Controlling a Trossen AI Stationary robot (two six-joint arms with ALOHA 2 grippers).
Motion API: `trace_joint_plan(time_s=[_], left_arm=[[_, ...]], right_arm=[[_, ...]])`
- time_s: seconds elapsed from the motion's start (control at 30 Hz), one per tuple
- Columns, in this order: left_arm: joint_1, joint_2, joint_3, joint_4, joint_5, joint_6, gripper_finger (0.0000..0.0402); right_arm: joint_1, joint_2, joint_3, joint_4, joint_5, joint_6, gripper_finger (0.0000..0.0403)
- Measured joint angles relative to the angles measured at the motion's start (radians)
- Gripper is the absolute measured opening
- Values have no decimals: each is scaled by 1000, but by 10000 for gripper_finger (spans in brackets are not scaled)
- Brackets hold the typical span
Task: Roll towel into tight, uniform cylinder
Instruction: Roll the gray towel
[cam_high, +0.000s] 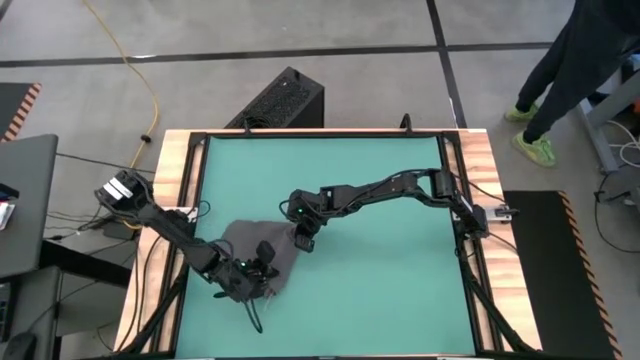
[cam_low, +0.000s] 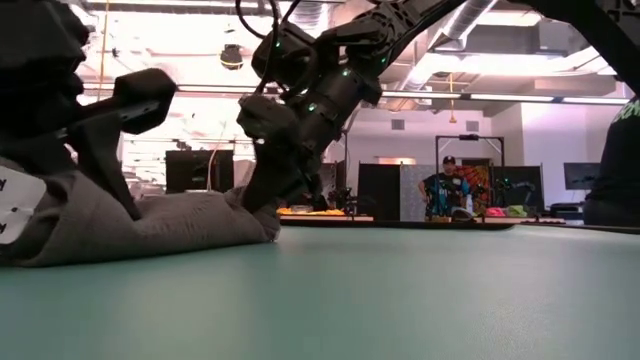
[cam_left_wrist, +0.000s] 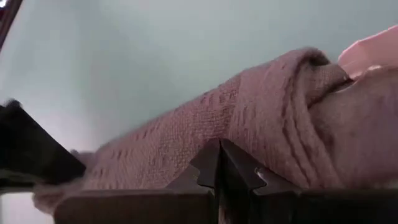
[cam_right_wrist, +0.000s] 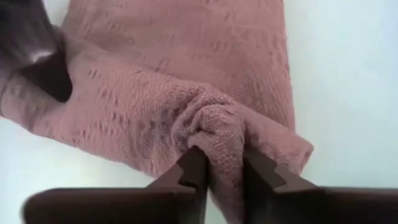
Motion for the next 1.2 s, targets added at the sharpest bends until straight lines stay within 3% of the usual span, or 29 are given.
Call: trace_joint_plan(time_s=[0.2, 0.37, 0.5, 0.73, 0.9, 1.07, 1.2], left_arm=[[-43, 41, -5, -33, 4, -64, 0], [-61, 41, -6, -56, 32, -124, 0], [-80, 41, -6, -80, 77, -105, 0], [-111, 41, -6, -104, 90, -87, 0], [-113, 41, -5, -112, 126, -83, 0], [-122, 41, -5, -116, 135, -51, 0], [-121, 41, -6, -112, 139, 42, 0]], right_arm=[[6, -64, -2, -34, -22, -53, 125], [10, -137, -1, -26, -2, -154, 131], [-3, -141, 0, 101, 47, -259, 130], [-54, -82, 1, 234, -23, -434, 98], [-91, -15, 5, 437, -142, -397, 65], [-91, 106, 49, 429, -232, -370, 12], [-71, 168, 127, 445, -260, -371, 18]])
